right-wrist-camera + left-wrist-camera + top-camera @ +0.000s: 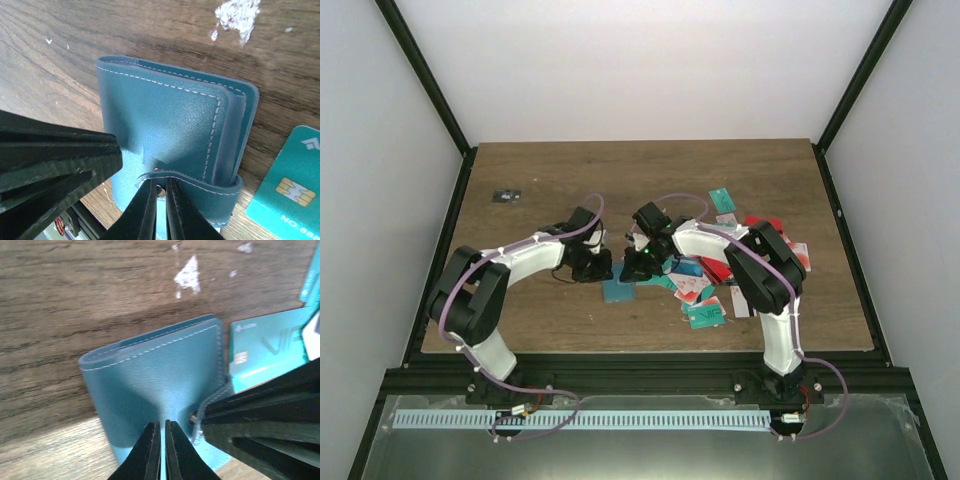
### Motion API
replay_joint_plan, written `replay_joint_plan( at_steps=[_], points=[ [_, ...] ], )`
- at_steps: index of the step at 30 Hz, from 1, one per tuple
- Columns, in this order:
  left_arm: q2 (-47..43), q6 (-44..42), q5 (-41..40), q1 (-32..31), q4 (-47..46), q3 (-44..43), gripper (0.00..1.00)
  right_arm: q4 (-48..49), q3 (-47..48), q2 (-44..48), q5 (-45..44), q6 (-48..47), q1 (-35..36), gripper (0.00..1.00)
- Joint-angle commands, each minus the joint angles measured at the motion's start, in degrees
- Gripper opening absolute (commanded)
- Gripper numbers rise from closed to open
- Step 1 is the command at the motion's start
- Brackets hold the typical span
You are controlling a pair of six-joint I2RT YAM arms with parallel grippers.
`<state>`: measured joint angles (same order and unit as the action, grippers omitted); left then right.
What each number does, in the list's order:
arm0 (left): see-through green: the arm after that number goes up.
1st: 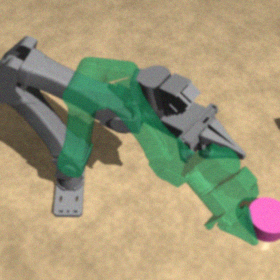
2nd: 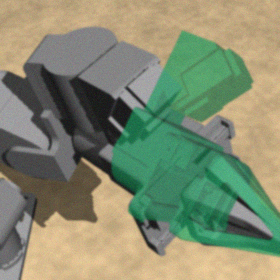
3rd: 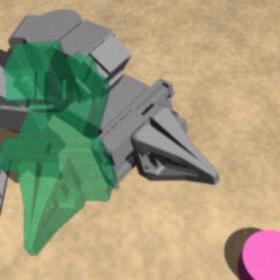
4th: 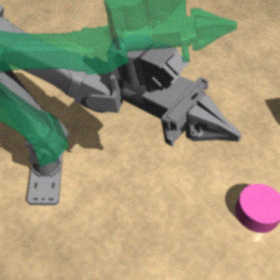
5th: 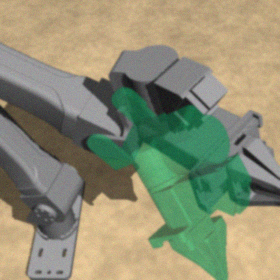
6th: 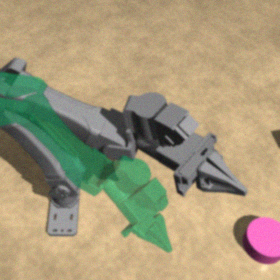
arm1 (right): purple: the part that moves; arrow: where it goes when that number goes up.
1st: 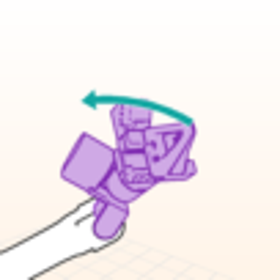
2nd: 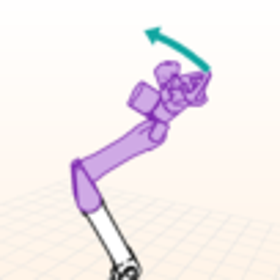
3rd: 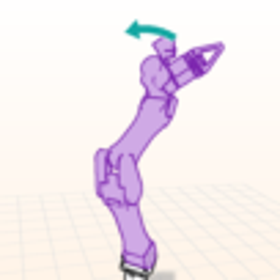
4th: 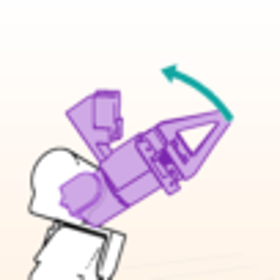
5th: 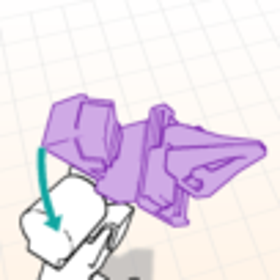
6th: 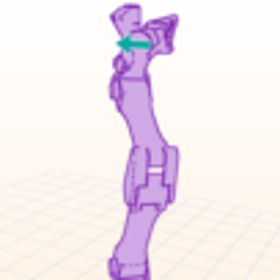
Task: Put the credit cards into the card holder
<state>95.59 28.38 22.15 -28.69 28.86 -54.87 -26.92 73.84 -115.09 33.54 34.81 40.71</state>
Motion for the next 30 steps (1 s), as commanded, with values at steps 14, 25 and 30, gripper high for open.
replay_joint_plan(
  at_steps=[14,25,30],
  points=[
    [2.52,-1.58,-0.91,0.21,-4.36,6.88,0.04,-16.53,7.02,-13.67,-19.92,4.76,3.30,0.09],
    [2.37,1.67,3.27,-0.52,-13.44,14.98,0.04,-28.18,18.32,-25.05,-23.40,9.10,4.63,0.04],
    [1.60,2.83,3.76,-0.83,-15.19,16.34,0.04,-28.89,19.79,-25.67,-24.34,8.66,4.73,0.05]
  ],
)
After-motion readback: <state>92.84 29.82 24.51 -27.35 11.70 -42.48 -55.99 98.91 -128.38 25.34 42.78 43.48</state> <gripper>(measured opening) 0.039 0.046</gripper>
